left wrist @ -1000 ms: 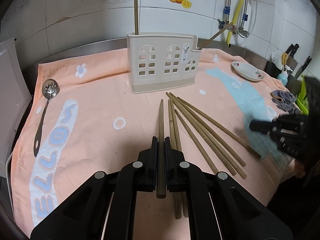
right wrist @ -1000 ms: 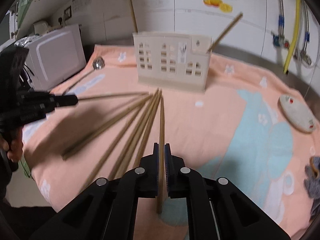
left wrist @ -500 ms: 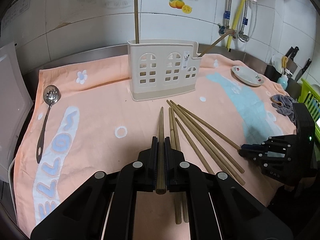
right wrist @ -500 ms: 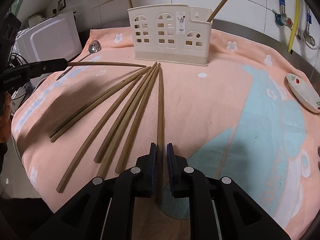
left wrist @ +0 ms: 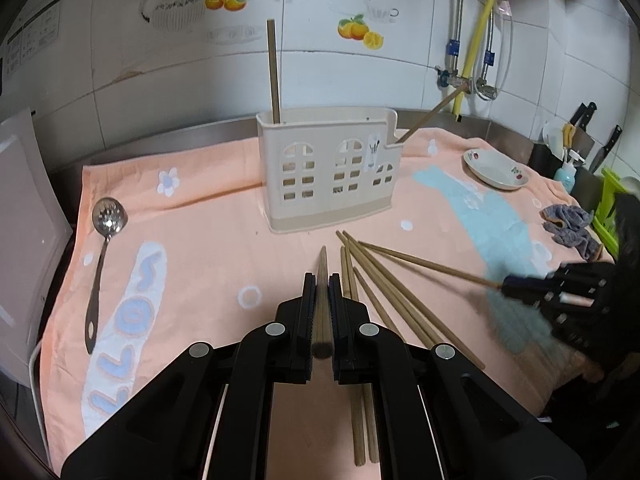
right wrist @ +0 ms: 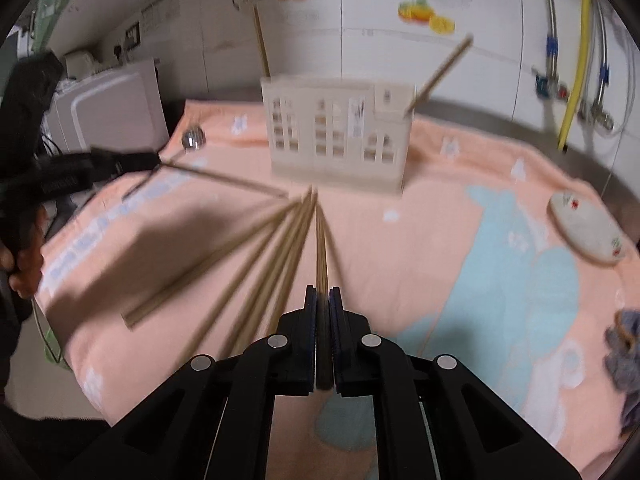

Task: Organize utensils
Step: 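Raise the left tool's chopstick over the holder while the right tool carries its own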

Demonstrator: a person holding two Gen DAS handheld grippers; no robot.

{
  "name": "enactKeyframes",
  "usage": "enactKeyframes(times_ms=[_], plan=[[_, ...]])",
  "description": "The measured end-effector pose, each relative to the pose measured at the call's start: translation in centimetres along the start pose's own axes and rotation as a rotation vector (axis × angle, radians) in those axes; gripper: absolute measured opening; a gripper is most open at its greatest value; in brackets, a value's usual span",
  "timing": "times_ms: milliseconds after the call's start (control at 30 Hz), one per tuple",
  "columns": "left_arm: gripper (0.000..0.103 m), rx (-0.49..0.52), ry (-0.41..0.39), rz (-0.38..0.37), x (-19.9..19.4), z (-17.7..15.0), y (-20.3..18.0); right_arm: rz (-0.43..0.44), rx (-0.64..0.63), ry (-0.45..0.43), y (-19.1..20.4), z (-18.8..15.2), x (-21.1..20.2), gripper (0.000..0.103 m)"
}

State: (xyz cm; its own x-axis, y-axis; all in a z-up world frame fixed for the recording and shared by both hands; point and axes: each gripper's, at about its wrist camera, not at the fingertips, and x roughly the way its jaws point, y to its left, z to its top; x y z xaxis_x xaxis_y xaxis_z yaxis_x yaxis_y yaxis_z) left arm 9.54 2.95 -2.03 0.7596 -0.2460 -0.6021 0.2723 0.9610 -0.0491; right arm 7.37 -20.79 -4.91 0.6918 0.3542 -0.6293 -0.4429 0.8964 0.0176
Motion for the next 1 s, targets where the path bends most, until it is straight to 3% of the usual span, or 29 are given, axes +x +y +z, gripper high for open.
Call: enactKeyframes(times_ms=[267, 600, 767, 1000], plan=[[0.005, 0.002, -0.018, -0.018, 0.1, 2.6, 0.1, 0.028, -0.006, -0.149, -0.4, 6.9, -3.2, 0.006], [0.005, 0.040, -0.070, -0.041, -0.3, 7.9, -0.5, 0.059, -0.034, -0.190, -2.3, 15.1, -4.5, 0.006], [0.005, 0.070, -0.126, -0.056, -1.4, 11.1, -1.4, 0.087, -0.032, -0.204, -3.8, 18.8, -5.3, 0.006], [0.005, 0.110, -0.273, -0.033, -4.3, 16.7, -2.5, 0.090, -0.016, -0.242, -5.7, 22.9, -6.8, 0.006]])
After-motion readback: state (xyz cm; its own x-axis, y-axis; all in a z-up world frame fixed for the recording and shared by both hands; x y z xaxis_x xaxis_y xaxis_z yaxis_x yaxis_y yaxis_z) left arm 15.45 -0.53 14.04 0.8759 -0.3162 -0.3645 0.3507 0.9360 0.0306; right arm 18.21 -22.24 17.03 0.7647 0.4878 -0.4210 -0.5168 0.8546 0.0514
